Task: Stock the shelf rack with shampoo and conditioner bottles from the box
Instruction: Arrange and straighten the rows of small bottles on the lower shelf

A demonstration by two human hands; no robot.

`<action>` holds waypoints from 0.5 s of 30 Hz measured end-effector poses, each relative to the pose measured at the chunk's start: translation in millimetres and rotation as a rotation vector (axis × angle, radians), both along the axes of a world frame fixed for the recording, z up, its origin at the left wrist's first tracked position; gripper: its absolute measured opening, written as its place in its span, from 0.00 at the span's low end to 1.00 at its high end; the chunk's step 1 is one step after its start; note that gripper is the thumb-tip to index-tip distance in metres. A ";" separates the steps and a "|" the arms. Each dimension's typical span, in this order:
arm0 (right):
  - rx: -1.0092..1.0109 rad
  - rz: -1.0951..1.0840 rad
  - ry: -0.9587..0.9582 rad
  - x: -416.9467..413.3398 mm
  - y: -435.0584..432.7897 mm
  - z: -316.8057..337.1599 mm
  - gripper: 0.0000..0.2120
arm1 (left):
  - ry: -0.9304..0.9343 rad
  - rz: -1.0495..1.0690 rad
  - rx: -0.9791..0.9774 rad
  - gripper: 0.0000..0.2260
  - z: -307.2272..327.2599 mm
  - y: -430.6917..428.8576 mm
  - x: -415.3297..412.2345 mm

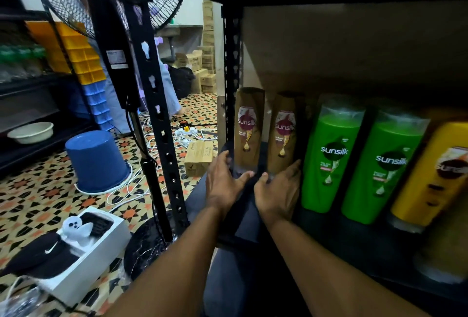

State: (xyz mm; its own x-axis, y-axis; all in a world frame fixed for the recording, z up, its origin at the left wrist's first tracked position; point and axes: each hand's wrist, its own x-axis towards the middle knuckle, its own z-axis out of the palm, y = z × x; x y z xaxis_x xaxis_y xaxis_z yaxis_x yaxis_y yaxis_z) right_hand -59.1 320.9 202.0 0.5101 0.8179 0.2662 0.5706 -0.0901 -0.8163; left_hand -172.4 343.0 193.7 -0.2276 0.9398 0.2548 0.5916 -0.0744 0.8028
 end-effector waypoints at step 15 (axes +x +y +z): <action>0.138 0.416 -0.071 78.4 -165.3 26.1 0.30 | 0.036 -0.164 0.088 0.21 33.9 -157.8 36.1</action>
State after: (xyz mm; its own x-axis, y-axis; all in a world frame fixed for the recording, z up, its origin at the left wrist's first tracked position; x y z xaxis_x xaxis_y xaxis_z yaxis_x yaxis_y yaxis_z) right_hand 19.3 155.6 228.2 0.1214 0.9042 0.4094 0.5901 0.2659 -0.7623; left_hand -136.4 185.3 227.6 -0.0621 0.9372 0.3432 0.5941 -0.2416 0.7672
